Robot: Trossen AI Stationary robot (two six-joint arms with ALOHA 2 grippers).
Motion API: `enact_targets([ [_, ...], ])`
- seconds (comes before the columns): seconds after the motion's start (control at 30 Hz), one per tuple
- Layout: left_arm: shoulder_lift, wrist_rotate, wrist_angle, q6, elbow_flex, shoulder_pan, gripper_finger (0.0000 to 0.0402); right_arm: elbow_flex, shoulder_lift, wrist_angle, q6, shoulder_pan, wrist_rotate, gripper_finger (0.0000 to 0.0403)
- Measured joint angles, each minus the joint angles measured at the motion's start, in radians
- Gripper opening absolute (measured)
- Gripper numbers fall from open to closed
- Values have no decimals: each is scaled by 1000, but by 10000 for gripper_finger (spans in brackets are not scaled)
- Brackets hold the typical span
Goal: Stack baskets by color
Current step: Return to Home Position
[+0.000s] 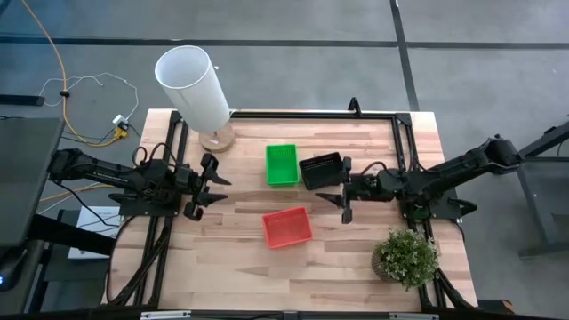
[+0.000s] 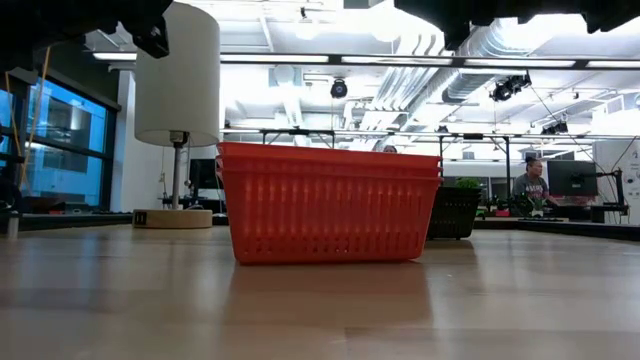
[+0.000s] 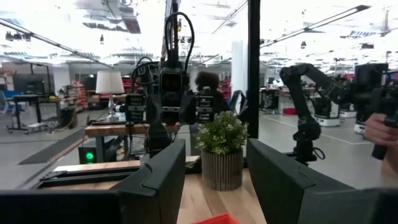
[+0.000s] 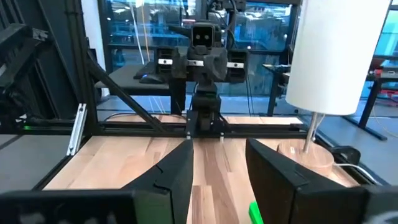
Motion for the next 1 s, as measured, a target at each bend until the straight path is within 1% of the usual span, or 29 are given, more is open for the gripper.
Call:
enact_targets([
  [0.13,1,-9,-7,10,10,0,158,0,-1,2,-12,0,3,133],
  [0.23,-1,-16,-14,7,26,0,158,0,-16,1,-12,0,24,133],
  [0.3,-13,-63,-52,-5,41,2,157,0,-36,-18,-9,0,26,133],
  [0.37,-47,-109,-123,19,64,16,149,0,-62,-48,12,1,25,133],
  [0.47,-121,-149,-266,43,97,58,117,0,-106,-115,49,1,23,133],
  [0.53,-179,-169,-360,39,100,99,81,0,-129,-147,59,1,23,133],
  [0.6,-235,-172,-422,30,91,144,35,0,-139,-157,57,1,23,133],
  [0.67,-283,-161,-440,5,60,190,10,0,-142,-158,55,1,23,133],
  [0.8,-364,-77,-404,-39,-11,271,8,0,-143,-159,49,1,23,133],
  [1.0,-433,13,-405,-123,-80,360,1,0,-144,-156,30,1,58,133],
])
